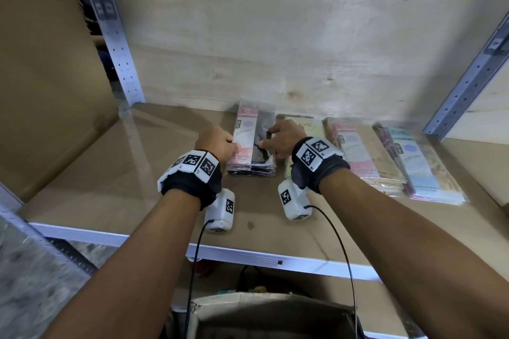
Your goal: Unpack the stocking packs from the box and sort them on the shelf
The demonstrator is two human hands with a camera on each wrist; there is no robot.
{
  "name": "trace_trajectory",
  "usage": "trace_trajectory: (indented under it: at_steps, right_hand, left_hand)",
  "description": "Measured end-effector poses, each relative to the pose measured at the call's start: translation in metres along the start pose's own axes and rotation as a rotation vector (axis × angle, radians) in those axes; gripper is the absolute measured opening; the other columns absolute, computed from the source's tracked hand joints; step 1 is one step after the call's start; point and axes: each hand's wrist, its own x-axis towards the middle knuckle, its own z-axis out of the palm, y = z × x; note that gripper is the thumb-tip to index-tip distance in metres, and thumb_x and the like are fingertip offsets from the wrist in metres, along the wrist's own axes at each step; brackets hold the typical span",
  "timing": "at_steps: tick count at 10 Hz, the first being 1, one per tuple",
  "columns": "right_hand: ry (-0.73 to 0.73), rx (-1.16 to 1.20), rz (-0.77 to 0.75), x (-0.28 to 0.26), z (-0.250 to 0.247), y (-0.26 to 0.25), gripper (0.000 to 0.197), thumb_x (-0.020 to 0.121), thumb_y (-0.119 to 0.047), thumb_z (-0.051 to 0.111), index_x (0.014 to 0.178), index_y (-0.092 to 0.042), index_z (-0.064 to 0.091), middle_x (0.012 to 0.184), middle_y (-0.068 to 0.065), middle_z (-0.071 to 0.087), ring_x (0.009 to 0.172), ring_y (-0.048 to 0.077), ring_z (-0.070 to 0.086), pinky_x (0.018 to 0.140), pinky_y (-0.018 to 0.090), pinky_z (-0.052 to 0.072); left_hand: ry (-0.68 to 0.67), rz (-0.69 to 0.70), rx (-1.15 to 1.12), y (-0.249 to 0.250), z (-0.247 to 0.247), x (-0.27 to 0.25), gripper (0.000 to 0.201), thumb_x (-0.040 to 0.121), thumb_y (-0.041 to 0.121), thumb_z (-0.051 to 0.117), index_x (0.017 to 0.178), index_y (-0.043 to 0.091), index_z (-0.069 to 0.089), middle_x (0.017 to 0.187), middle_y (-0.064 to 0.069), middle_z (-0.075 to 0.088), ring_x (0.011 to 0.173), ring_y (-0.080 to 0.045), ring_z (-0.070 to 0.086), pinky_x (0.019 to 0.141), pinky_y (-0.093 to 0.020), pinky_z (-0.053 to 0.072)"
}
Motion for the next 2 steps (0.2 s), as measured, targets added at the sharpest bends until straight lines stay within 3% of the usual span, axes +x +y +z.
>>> trace_trajectory:
  at_steps: [1, 2]
  right_hand:
    - [0.001, -0.001, -0.005, -0.0076, -0.0018, 0.0005, 0.050, 0.085, -0.039, 0.073, 0.126, -0.011, 0.063, 0.120, 0.007, 0.068, 0.077, 0.015, 0.064, 0.059, 0.021, 0.050]
    - [0.127, 0.074, -0.052, -0.0137, -0.0042, 0.0042, 0.053, 0.090, -0.038, 0.067, 0.136, -0.012, 0.057, 0.137, 0.007, 0.059, 0.121, 0.024, 0.058, 0.100, 0.033, 0.046]
  left_hand:
    - [0.004, -0.030, 0.000, 0.0013, 0.0003, -0.0009, 0.025, 0.094, 0.026, 0.065, 0.097, 0.003, 0.075, 0.106, -0.010, 0.074, 0.082, -0.022, 0.059, 0.064, -0.027, 0.041]
    - [0.174, -0.070, -0.101, 0.0069, -0.0017, -0.0025, 0.025, 0.094, 0.025, 0.063, 0.108, 0.007, 0.072, 0.120, -0.010, 0.070, 0.104, -0.028, 0.062, 0.088, -0.035, 0.051]
